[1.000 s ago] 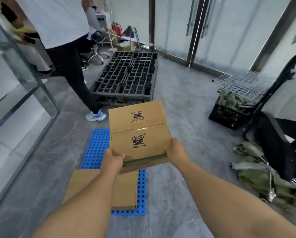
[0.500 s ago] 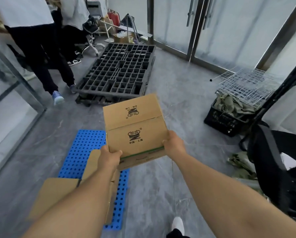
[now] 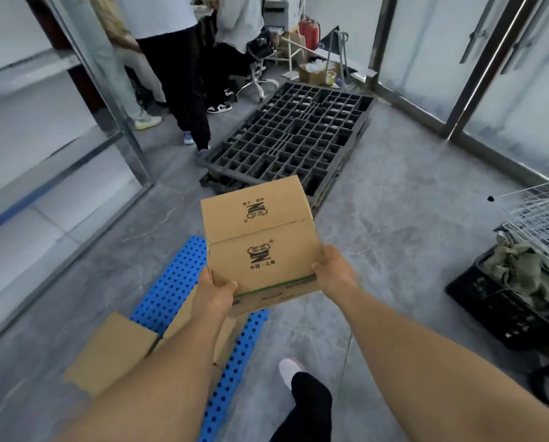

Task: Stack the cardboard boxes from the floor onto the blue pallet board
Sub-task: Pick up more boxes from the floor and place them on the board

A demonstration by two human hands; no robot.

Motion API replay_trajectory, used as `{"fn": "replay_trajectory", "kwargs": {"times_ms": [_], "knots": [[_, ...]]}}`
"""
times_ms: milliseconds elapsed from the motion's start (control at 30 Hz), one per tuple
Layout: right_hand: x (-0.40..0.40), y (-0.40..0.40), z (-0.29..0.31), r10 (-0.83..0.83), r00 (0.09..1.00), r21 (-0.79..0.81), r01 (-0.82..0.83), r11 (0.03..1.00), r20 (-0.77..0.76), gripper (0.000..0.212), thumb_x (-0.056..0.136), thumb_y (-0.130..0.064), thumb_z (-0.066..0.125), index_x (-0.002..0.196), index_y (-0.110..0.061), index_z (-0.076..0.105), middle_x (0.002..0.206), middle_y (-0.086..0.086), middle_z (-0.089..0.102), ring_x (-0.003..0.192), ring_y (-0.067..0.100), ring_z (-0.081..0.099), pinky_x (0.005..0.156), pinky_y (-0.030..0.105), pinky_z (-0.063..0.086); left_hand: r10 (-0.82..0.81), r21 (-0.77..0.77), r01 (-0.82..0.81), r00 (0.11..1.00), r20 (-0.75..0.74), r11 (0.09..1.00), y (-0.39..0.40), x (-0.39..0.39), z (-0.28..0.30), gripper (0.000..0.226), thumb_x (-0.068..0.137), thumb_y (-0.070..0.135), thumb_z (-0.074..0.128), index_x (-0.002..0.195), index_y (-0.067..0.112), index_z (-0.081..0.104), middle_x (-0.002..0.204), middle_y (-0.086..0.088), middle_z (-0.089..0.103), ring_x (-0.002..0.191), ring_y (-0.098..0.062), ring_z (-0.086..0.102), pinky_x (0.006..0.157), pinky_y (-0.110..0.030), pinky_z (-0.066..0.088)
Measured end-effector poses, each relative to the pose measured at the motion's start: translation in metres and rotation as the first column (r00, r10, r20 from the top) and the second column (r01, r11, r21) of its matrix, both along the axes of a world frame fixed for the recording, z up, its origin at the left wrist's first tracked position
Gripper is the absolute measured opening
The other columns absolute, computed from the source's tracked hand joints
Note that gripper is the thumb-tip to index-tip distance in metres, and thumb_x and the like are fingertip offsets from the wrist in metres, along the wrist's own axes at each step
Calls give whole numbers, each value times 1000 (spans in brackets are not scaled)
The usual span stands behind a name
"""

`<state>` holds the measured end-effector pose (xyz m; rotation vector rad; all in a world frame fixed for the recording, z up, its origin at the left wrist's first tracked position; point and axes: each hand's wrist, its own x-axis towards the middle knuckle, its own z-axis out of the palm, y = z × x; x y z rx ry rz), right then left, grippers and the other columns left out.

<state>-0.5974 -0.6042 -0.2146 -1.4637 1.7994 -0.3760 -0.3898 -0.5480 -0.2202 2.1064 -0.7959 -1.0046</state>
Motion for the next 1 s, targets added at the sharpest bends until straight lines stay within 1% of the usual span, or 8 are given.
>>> {"fn": "replay_trajectory", "kwargs": {"times_ms": [133,333,400,500,700,800,867,1000], "knots": [[5,-75,-16,53,998,7,-53,999,-33,31,92,-13,39,122,-16,44,87,0,49,76,22,48,65,30,35,82,0,-82,996,-36,997,-59,-2,-20,50,86,18,60,131,20,38,125,-3,54,105,-24,54,91,-39,43],[22,-187,-29,207,975,49,-203,978,-85,37,92,-14,40,128,-21,42,78,-6,49,65,15,46,49,26,29,250,106,-241,965,-79,965,-135,-4,-34,58,86,18,61,137,20,33,129,-5,52,115,-28,51,93,-42,42],[29,-219,-35,251,966,60,-248,967,-58,39,91,-13,38,129,-24,42,86,-1,56,72,20,52,52,28,37,298,132,-288,952,-63,948,-159,-1,-36,60,86,21,63,138,19,33,131,-6,51,115,-28,51,88,-39,41],[41,-258,-48,290,957,84,-290,953,7,44,91,-12,38,131,-28,41,100,5,61,74,21,53,54,27,36,360,167,-349,932,-41,922,-186,3,-42,57,85,23,64,135,18,35,122,-6,55,94,-20,52,76,-32,37],[53,-323,-92,393,917,159,-399,903,70,43,92,-13,39,131,-30,41,94,-1,57,69,13,52,50,26,37,481,230,-461,876,-37,857,-226,-4,-80,50,89,17,58,132,21,33,91,6,51,71,-9,46,67,-30,39],[60,-357,-120,463,884,177,-467,867,65,43,91,-13,40,131,-31,42,100,2,59,71,16,50,55,29,42,530,262,-511,848,-2,819,-241,-13,-104,52,91,16,53,136,22,30,94,6,53,67,-6,45,55,-25,35],[67,-380,-141,516,856,169,-515,840,47,44,92,-14,41,133,-30,41,113,3,61,74,14,48,58,28,38,543,271,-528,839,24,805,-253,-15,-124,53,92,17,51,139,23,28,111,-1,56,65,-3,43,50,-21,32],[85,-412,-193,562,827,162,-560,813,39,45,93,-14,43,135,-30,39,109,-6,57,59,-3,39,46,20,28,534,283,-527,843,60,801,-272,-8,-169,54,92,16,51,140,24,28,124,-3,56,63,1,44,50,-17,33]]}}
